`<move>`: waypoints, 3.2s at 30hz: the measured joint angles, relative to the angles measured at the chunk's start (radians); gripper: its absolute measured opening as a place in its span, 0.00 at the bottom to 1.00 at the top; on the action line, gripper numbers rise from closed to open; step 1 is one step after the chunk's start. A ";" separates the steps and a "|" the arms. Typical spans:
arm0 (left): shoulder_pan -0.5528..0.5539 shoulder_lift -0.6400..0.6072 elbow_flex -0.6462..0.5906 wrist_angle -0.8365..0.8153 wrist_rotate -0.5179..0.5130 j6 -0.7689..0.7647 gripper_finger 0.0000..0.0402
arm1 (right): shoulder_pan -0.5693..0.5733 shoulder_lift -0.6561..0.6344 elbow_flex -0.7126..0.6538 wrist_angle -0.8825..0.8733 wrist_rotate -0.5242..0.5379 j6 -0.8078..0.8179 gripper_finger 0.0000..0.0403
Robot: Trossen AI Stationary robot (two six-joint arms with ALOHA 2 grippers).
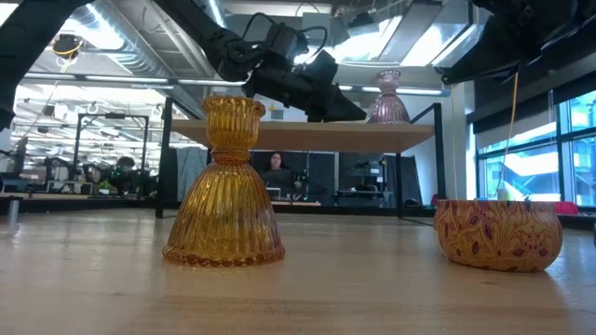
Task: Pick & Place candle stick holders
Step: Adjust the light blue scented candle on the shelf, then adjust the pink glass candle holder on the shelf
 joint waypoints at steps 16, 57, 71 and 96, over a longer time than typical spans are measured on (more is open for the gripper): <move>-0.017 0.055 0.072 -0.061 -0.001 0.009 0.00 | 0.000 0.000 0.000 -0.001 -0.007 0.000 0.01; -0.174 -0.097 0.070 -0.445 -0.205 0.113 0.00 | 0.001 0.020 0.001 0.002 -0.029 0.019 0.01; -0.180 -0.095 0.070 -0.361 -0.204 0.121 0.00 | 0.001 0.020 0.001 0.015 -0.029 0.016 0.01; -0.178 -0.083 0.072 -0.306 -0.176 0.113 0.00 | 0.001 0.020 0.000 0.028 -0.028 0.008 0.01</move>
